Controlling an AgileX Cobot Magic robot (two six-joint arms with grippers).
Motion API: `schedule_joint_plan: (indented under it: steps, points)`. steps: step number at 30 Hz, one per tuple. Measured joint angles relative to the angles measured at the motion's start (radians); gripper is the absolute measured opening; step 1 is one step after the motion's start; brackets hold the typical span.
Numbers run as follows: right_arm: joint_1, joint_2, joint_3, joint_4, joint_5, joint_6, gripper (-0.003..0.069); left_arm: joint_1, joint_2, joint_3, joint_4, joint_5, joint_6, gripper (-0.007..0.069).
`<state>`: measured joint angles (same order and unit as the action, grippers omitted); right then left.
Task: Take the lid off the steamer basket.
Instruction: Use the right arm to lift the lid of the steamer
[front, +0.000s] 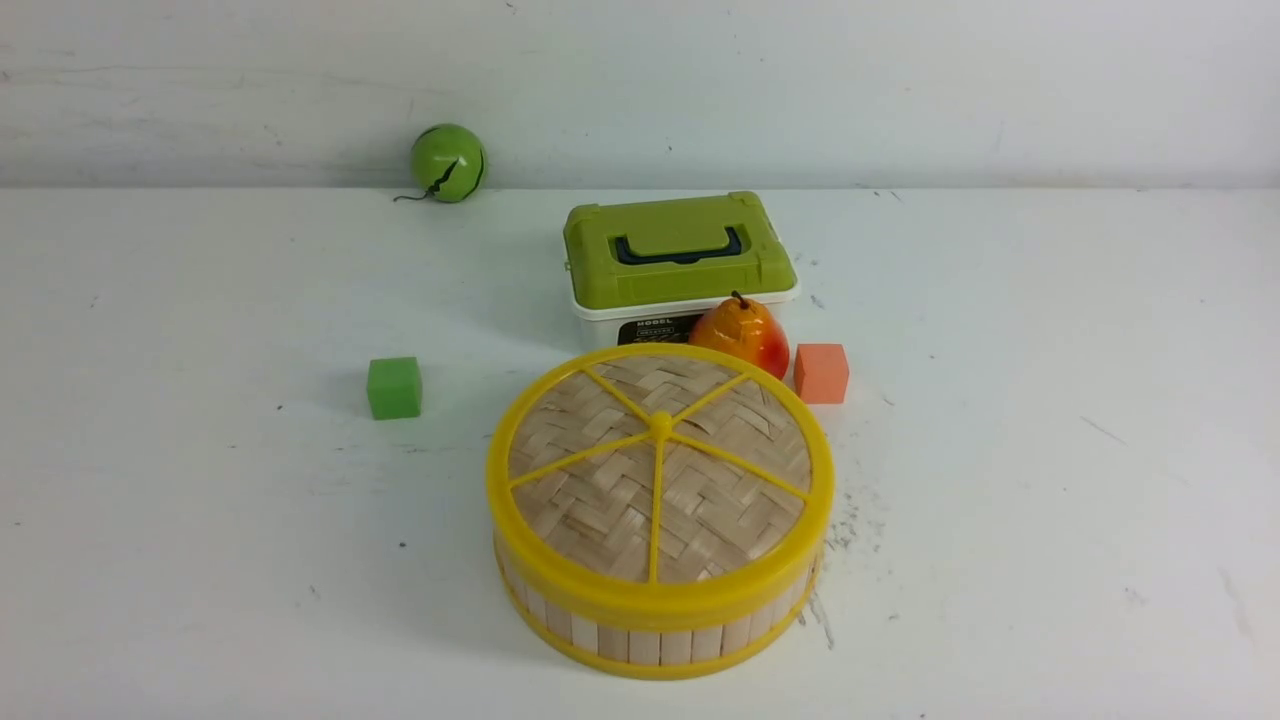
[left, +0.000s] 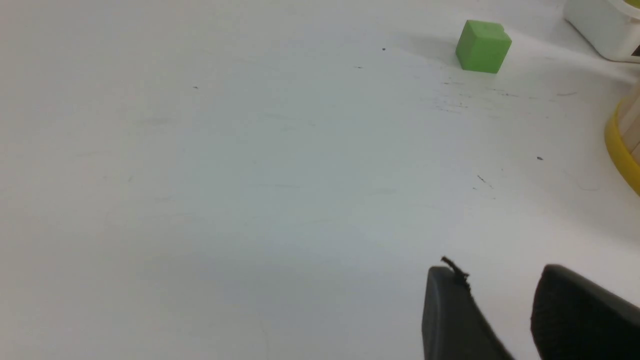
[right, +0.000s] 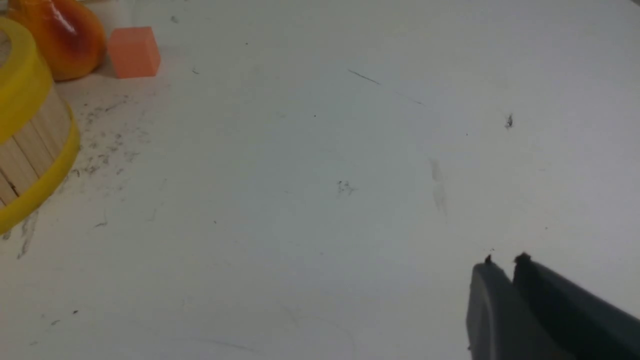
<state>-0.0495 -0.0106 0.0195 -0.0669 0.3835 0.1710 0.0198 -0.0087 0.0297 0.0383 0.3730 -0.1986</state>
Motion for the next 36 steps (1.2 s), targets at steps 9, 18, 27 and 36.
schedule_joint_plan:
  steps: [9, 18, 27, 36]
  points:
    - [0.000, 0.000, 0.000, 0.074, 0.000, 0.029, 0.0076, 0.000, 0.000, 0.000, 0.000, 0.000, 0.000, 0.0239]
    - [0.000, 0.000, 0.007, 0.733, -0.014, 0.368, 0.0087, 0.000, 0.000, 0.000, 0.000, 0.000, 0.000, 0.0239]
    - [0.000, 0.000, 0.007, 0.752, -0.033, 0.249, 0.0093, 0.000, 0.000, 0.000, 0.000, 0.000, 0.000, 0.0239]
    - [0.000, 0.170, -0.345, 0.730, 0.207, -0.318, 0.0097, 0.000, 0.000, 0.000, 0.000, 0.000, 0.000, 0.0239]
